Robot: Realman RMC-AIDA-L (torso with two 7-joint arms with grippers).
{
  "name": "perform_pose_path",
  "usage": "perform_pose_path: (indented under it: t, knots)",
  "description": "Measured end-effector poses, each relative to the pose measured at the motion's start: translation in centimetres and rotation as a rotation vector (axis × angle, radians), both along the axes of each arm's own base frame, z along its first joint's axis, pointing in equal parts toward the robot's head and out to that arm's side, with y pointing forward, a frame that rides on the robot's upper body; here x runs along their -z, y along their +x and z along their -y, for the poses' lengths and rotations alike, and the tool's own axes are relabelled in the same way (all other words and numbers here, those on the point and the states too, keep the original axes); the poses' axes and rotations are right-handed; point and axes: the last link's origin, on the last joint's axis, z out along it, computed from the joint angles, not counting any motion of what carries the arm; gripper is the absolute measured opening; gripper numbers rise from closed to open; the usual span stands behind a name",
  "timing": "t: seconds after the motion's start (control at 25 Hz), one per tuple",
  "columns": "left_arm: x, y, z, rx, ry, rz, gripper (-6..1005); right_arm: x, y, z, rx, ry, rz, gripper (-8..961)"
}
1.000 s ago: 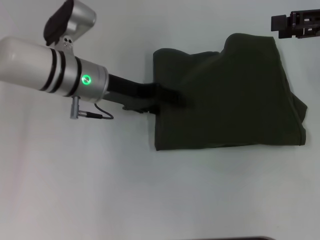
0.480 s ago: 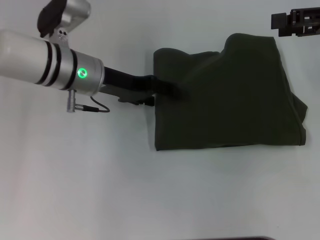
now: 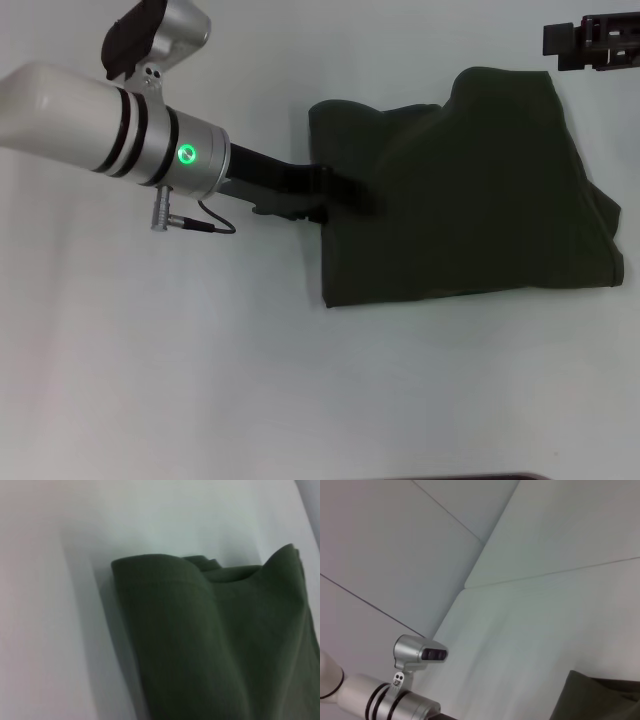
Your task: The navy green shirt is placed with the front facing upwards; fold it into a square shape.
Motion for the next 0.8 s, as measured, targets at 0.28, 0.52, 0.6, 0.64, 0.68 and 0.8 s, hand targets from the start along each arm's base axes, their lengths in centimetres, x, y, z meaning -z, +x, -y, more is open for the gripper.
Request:
perform_pose_path:
  t: [0.28,0.52,0.6,0.64,0.68,0.8]
  knots:
    - [-0.20,0.23,-0.04,0.013,-0.008,-0.002,650,-0.07,0.18,0.06,0.010,0.006,-0.007,902]
    - [0.17,0.36,0.09,0.014,-0.010,-0.003,474,-0.03,0.26,0.07,0.017,0.001,-0.014,900]
    - [0.33,0.32,0.23,0.015,-0.017,-0.007,388,0.00,0.22,0.01,0.018,0.000,-0.018,900]
    - [0.37,0.32,0.27,0.015,-0.019,-0.008,346,0.02,0.20,-0.01,0.018,-0.001,-0.020,900]
    - [0.40,0.34,0.33,0.015,-0.023,-0.007,303,0.02,0.19,-0.03,0.019,-0.001,-0.022,900]
    - [0.28,0.38,0.49,0.014,-0.035,0.004,242,0.01,0.15,-0.07,0.019,-0.002,-0.024,900]
